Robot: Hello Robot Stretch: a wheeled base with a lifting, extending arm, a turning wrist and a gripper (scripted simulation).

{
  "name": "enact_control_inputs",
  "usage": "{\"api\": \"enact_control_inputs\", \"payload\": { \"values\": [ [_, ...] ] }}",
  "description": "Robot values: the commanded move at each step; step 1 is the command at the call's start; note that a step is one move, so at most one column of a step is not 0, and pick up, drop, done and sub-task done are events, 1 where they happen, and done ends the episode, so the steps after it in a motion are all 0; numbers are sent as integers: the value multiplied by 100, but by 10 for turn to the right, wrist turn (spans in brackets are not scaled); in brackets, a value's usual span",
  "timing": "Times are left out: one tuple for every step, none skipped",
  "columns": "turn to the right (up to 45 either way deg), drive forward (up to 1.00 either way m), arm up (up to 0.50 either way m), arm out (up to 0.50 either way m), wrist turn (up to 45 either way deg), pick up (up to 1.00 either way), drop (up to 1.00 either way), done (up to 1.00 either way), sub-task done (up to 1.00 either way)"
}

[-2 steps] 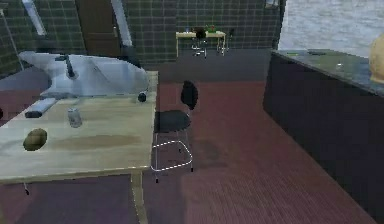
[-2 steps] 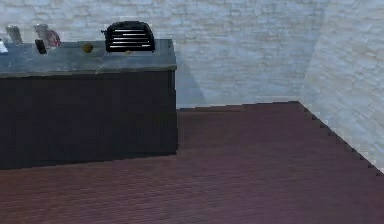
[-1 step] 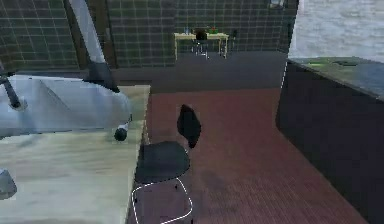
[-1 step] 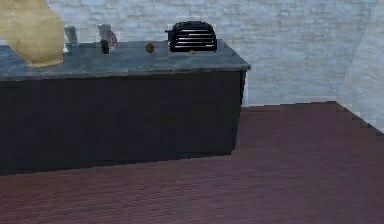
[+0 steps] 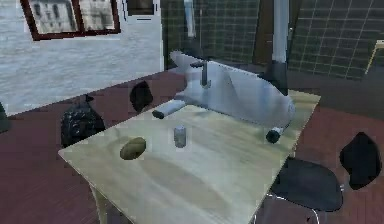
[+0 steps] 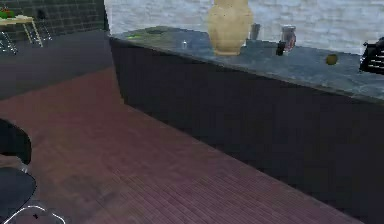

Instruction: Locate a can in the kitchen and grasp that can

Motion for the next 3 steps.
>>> {"api": "enact_control_inputs", "payload": {
  "values": [
    [-450, 0, 0, 0, 0, 0, 0, 0, 0],
    [-420, 0, 0, 0, 0, 0, 0, 0, 0],
    [450, 0, 0, 0, 0, 0, 0, 0, 0]
  ]
}}
